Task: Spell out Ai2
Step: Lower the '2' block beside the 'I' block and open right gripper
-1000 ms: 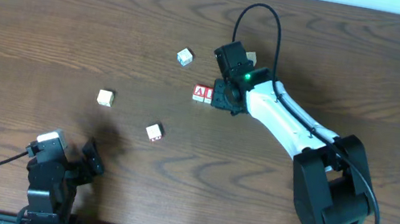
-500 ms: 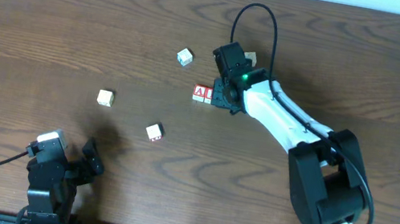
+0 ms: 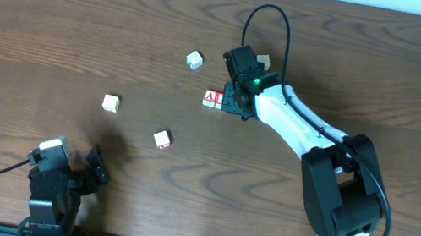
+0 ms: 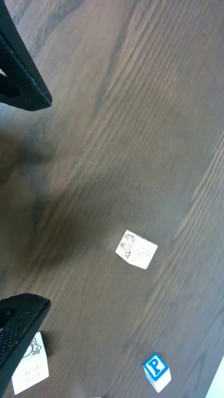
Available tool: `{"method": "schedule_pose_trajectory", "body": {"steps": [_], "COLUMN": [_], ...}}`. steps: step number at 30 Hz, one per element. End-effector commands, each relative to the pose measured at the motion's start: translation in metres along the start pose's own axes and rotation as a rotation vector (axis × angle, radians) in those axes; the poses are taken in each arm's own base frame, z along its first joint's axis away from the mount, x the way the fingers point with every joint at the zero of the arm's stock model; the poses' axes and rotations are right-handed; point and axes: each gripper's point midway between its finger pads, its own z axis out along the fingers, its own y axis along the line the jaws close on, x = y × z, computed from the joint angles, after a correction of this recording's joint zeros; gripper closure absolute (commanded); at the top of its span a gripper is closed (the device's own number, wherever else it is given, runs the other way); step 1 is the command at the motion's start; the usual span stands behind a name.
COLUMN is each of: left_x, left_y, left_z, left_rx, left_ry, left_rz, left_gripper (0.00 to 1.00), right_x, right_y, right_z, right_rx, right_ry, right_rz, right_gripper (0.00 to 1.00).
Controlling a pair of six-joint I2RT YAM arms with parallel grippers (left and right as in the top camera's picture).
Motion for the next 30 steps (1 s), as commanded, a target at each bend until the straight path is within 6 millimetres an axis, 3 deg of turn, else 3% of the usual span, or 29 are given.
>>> {"method": "schedule_pose_trajectory", "body": {"steps": [1, 23, 30], "left_x": [0.003, 0.003, 0.003], "left_y": [0.002, 0.002, 0.002], "left_z": [0.002, 0.002, 0.002], "left_rx": [-0.006, -0.006, -0.006], "left_ry": [0.005, 0.005, 0.005], "left_rz": [0.005, 0.005, 0.005], "left_gripper": [0.05, 0.05, 0.05], "right_x": [-0.006, 0.002, 0.002], "right_y": [0.0, 0.007, 0.007], "right_z": [0.001, 0.012, 0.012], "right_rx": [-0.002, -0.013, -0.013], "right_ry": [-0.009, 0.011, 0.011], "right_rz": [-0.006, -0.019, -0.019], "right_gripper": [0.98, 0.98, 0.86]}}
